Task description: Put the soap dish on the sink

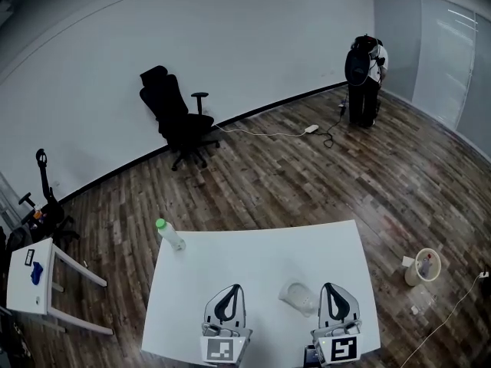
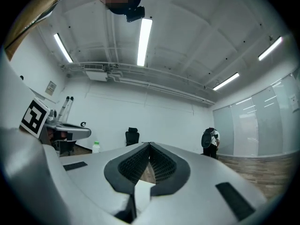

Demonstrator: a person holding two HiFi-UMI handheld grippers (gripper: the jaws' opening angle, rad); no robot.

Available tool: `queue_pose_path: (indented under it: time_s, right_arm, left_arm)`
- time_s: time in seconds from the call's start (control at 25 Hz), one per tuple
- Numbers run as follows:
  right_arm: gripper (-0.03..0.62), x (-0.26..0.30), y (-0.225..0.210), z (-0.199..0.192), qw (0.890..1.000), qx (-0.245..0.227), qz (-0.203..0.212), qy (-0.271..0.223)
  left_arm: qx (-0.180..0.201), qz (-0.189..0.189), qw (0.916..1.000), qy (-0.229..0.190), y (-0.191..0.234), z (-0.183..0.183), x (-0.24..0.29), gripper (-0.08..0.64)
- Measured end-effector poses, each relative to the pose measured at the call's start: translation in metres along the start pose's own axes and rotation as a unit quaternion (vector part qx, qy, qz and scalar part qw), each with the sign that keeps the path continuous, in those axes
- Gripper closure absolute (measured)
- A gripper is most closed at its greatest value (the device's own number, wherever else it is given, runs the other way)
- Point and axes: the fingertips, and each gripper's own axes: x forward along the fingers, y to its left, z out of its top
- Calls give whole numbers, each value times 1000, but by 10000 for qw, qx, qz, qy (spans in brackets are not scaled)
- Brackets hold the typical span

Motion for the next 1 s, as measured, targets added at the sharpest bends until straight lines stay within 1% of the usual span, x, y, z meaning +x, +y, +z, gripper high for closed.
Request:
queue_pose_path:
  time_s: [0.12, 0.24, 0.36, 0.6, 0.76, 1.0]
  right_arm:
    - [583, 4, -4, -8, 9996, -27, -182, 230]
    - [582, 8, -11, -6, 9993, -129, -301, 182]
    - [583, 9, -16, -5, 9991, -134, -368, 190]
    - [583, 11, -17, -10, 9986, -161, -427, 254]
    - [583, 11, -18, -10, 9983, -167, -484, 271]
    - [583, 17, -16, -13, 9984, -203, -441, 301]
  left_arm:
    - [91, -8, 10000, 11, 4, -4, 2, 552]
    - [48, 21, 10000, -3, 7, -5, 3, 553]
    - [6, 28, 10000, -20, 6, -3, 4, 552]
    - [66, -72, 9999, -80, 1, -6, 8, 554]
    - [2, -123, 9999, -72, -2, -6, 10, 553]
    - [-34, -75, 9999, -77, 1, -7, 17, 554]
